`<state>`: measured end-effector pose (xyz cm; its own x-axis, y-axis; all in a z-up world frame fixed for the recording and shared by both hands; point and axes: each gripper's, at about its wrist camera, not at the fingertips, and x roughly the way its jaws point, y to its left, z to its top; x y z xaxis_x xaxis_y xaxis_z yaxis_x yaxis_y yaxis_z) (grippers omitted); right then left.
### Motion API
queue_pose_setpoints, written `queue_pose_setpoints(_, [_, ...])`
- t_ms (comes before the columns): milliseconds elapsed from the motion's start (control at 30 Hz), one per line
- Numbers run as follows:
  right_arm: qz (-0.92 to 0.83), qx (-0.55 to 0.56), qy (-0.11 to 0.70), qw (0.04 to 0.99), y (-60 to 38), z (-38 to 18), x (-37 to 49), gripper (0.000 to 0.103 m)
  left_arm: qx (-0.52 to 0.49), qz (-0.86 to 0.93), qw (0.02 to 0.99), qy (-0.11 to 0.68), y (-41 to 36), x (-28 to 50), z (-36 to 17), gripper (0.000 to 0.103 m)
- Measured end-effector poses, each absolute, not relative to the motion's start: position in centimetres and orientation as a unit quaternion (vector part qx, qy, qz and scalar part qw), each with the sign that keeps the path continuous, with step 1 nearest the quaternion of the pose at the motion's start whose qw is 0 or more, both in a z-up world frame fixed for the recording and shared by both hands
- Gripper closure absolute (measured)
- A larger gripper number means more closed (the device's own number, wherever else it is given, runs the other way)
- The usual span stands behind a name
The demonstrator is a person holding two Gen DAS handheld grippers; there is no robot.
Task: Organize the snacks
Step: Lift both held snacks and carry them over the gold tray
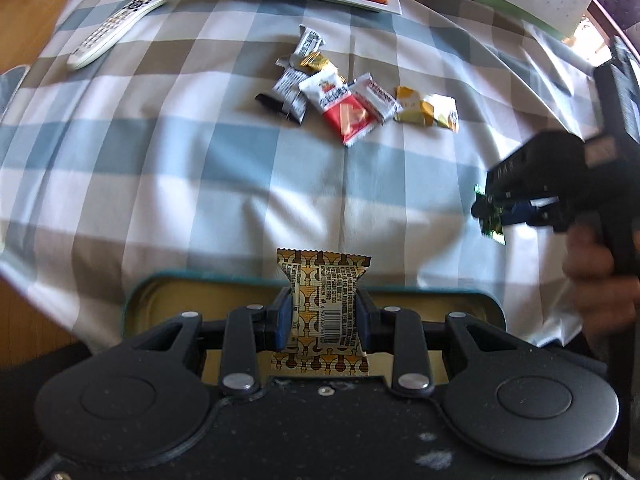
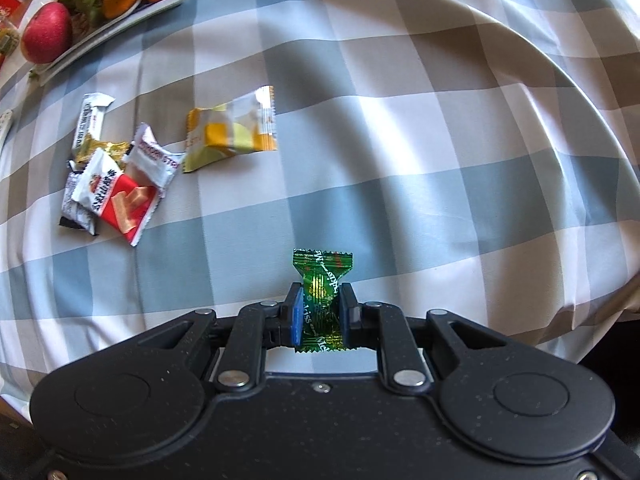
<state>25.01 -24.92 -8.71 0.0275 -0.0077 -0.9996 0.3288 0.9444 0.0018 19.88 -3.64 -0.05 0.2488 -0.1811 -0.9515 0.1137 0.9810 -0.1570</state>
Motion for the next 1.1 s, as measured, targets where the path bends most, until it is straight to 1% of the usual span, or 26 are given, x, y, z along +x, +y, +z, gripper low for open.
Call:
queue_pose_setpoints(267, [-0.103, 0.106, 0.676, 0.722, -25.2, -8.4, 24.4, 0.078, -0.036, -0.088, 0.799, 0.594, -2.0, 15.2, 0.5, 0.072])
queue_pose_setpoints(433, [-0.07, 0.103, 0.628, 0.768, -24.9, -5.8, 22.6, 0.078, -0.051, -0.083, 0.805, 0.585, -0.2, 12.5, 0.9, 0.072])
queue_pose_setpoints(633, [-0.011, 0.157, 0.58, 0.799, -24.0, -2.8, 16.8, 0.078, -0.048, -0.069, 0.815, 0.574, 1.9, 10.1, 0.6, 0.072])
queue_pose_setpoints(733, [0.008, 0.155, 0.563, 0.812, -22.5, -2.0, 13.4, 0.078, -0.051, -0.064, 0.818, 0.57, 2.9, 9.1, 0.4, 0.072])
queue_pose_setpoints(933, [0.044, 0.17, 0.548, 0.818, -20.1, -1.6, 7.0, 0.078, -0.045, -0.056, 0.827, 0.557, 4.3, 7.7, 0.0, 0.072])
queue_pose_setpoints(1100, [0.06, 0.169, 0.537, 0.824, -18.6, -1.6, 4.1, 0.078, -0.043, -0.057, 0.835, 0.546, 4.9, 6.9, -0.3, 0.072])
